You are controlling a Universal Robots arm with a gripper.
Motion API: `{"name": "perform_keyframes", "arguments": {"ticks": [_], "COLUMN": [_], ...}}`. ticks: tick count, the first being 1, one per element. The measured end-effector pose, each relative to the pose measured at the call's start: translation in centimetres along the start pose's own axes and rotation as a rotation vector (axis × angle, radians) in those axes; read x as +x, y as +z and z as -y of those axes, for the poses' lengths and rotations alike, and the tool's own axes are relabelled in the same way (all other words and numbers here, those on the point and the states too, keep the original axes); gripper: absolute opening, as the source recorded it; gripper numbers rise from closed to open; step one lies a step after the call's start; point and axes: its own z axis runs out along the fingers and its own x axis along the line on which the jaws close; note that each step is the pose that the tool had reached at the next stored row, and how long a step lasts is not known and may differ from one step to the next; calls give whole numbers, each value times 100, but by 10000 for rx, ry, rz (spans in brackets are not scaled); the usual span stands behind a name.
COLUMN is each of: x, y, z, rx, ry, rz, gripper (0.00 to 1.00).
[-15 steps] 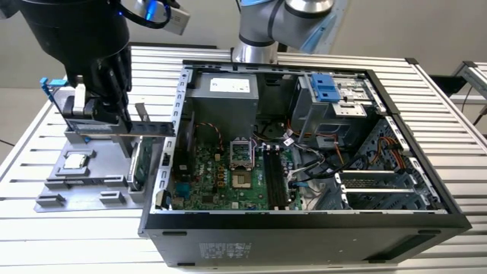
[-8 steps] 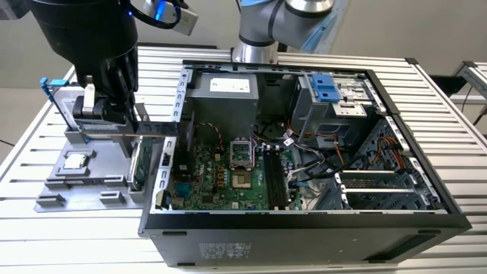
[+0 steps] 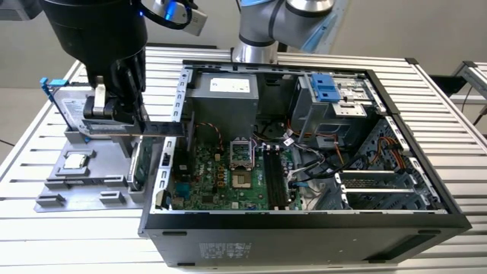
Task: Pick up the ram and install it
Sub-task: 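Pick up the ram and move it above insertion slot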
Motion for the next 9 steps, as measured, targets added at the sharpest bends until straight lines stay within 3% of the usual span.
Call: {"name": "perform_keyframes", "arguments": {"ticks": [9], "x": [-3], "y": [-3], "z": [107], "rx": [0], "ry": [0], "rz": [0], "gripper": [0]}}
